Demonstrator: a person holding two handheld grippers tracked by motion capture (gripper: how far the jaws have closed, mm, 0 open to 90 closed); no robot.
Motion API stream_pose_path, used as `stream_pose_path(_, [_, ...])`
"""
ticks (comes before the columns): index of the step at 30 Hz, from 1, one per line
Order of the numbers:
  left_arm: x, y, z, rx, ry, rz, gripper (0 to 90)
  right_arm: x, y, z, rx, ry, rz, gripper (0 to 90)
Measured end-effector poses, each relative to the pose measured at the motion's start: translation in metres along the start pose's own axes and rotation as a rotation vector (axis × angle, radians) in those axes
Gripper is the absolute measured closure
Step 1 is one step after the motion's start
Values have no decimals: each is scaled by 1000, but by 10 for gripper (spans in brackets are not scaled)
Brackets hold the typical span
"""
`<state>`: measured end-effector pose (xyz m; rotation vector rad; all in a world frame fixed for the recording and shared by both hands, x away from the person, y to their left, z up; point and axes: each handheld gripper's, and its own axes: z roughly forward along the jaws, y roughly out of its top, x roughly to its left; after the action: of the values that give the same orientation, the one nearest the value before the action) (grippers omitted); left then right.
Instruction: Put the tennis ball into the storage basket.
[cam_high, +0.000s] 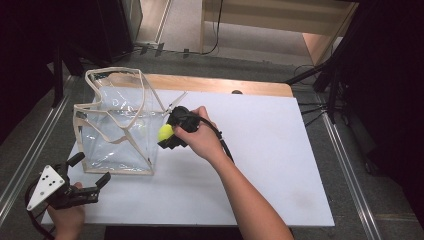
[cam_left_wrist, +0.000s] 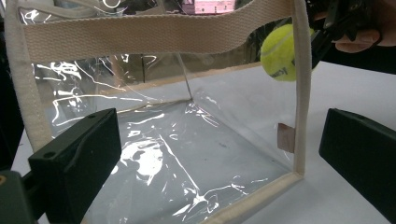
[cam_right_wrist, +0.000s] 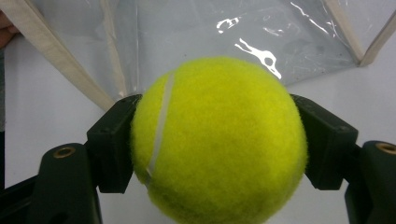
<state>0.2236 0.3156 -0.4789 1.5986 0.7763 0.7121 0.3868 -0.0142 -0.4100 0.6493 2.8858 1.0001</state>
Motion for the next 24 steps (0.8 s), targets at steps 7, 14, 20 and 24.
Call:
stream_pose_path(7, [0, 0, 0, 4, 1, 4, 0, -1, 7, -8, -6, 6, -11, 238])
stream_pose_path(14, [0, 0, 0, -1, 1, -1, 0, -2, 11, -17, -9, 19, -18, 238])
stream_pose_path(20, [0, 0, 0, 1, 3, -1, 0, -2, 15, -22, -9, 19, -24, 238])
stream_pose_path(24, [-1, 0, 0, 2, 3, -2, 0, -2, 17, -23, -16, 25, -32, 238])
